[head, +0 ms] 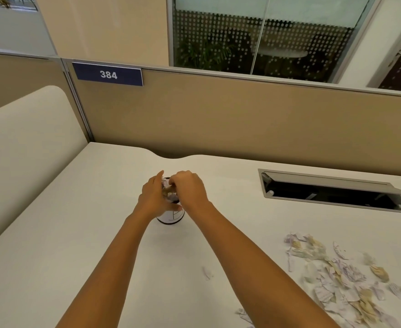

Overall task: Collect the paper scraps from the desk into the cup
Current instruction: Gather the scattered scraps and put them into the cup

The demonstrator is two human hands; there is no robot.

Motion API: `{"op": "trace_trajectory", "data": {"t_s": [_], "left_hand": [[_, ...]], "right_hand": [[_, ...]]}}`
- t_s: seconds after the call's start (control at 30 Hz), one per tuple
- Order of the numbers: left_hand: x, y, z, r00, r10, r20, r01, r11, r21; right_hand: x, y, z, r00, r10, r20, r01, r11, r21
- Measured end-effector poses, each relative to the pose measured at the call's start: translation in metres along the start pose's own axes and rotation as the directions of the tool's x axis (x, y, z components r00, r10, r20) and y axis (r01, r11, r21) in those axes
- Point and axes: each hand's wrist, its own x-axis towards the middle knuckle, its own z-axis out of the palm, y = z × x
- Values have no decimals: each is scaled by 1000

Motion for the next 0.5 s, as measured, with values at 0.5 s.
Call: {"op": "trace_trajectory", "data": {"t_s": [0.5], "left_hand": [[-1,-21,5,987,137,-83,-146,982,-121]], "right_hand": [[-10,-7,-7,914,-46,404,5,995,102]]}}
